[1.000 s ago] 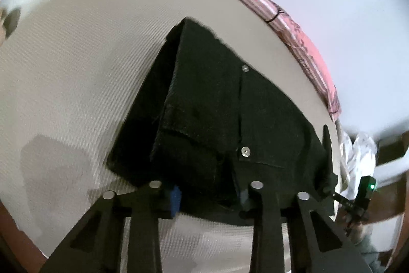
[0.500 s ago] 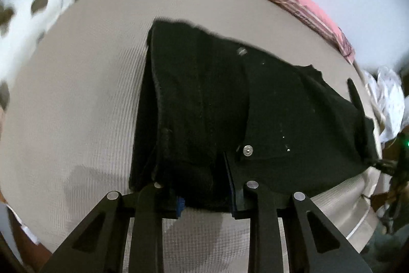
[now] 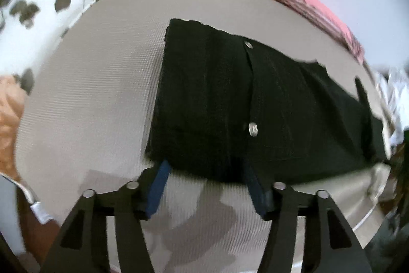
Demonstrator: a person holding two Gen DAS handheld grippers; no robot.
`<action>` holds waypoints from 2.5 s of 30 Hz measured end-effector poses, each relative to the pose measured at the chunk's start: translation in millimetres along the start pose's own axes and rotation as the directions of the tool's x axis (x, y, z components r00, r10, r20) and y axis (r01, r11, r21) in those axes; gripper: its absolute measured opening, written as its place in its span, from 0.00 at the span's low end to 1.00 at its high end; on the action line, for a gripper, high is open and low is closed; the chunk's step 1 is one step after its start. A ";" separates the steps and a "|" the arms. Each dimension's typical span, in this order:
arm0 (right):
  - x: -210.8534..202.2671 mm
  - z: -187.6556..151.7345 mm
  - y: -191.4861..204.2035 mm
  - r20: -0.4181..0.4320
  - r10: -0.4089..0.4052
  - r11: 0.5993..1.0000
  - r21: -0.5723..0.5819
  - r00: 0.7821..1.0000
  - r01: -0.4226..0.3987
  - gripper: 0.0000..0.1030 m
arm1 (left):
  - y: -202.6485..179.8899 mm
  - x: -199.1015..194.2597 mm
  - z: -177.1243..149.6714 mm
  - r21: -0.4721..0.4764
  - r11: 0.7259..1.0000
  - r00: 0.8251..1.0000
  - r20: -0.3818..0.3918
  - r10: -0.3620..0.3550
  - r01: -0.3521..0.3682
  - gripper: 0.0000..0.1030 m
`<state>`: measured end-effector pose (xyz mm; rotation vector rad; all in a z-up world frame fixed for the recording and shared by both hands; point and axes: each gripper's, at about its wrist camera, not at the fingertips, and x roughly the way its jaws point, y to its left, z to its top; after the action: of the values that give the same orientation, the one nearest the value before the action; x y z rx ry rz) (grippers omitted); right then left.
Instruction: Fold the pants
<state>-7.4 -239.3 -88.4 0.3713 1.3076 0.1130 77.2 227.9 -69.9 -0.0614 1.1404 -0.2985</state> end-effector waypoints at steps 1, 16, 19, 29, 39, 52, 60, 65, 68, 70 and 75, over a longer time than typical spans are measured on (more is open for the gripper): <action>-4.9 -0.5 -2.0 0.002 0.008 1.000 -0.001 1.000 -0.008 0.30 | -3.2 -4.6 -3.8 0.022 1.000 1.000 -0.002 0.018 -0.018 0.59; -72.8 40.5 -89.6 0.223 0.047 0.980 0.180 0.974 -0.089 0.34 | -220.2 1.2 -15.6 0.484 0.865 0.979 0.068 -0.190 0.134 0.59; -76.2 56.9 -105.1 0.244 0.069 0.971 0.207 0.967 -0.121 0.34 | -270.3 17.7 -21.9 0.558 0.809 0.972 0.023 -0.235 0.182 0.59; -70.0 81.1 -127.8 0.245 0.075 0.968 0.216 0.967 -0.129 0.34 | -371.0 51.1 -34.4 0.621 0.737 0.952 -0.048 -0.302 0.266 0.59; -63.0 110.0 -156.2 0.271 0.111 0.956 0.235 0.956 -0.178 0.34 | -419.3 88.8 -58.6 0.647 0.712 0.961 -0.150 -0.231 0.273 0.51; -22.7 144.1 -200.2 0.240 0.173 0.900 0.355 0.955 -0.252 0.34 | -414.0 105.1 -46.6 0.578 0.751 0.947 -0.190 -0.257 0.320 0.23; -8.2 129.5 -197.8 0.197 0.313 0.860 0.356 0.929 -0.365 0.34 | -407.8 108.1 -42.9 0.553 0.755 0.936 -0.207 -0.283 0.351 0.23; -3.3 118.6 -184.3 0.189 0.361 0.869 0.288 0.913 -0.403 0.34 | -400.0 108.1 -39.3 0.547 0.755 0.933 -0.213 -0.291 0.361 0.23; -0.9 120.7 -194.3 0.277 0.360 0.841 0.317 0.891 -0.439 0.33 | -399.4 108.7 -38.3 0.544 0.756 0.931 -0.216 -0.295 0.365 0.23; 0.0 129.5 -201.2 0.343 0.324 0.834 0.337 0.882 -0.437 0.33 | -399.6 108.6 -38.2 0.543 0.756 0.930 -0.216 -0.296 0.366 0.23; 4.8 153.7 -205.4 0.373 0.301 0.822 0.365 0.878 -0.437 0.32 | -399.7 108.3 -38.5 0.543 0.756 0.931 -0.213 -0.296 0.365 0.23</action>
<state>114.8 -461.3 -128.1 1.0014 0.9318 0.0852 2.8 -180.0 -102.2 0.2998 1.1069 -0.9734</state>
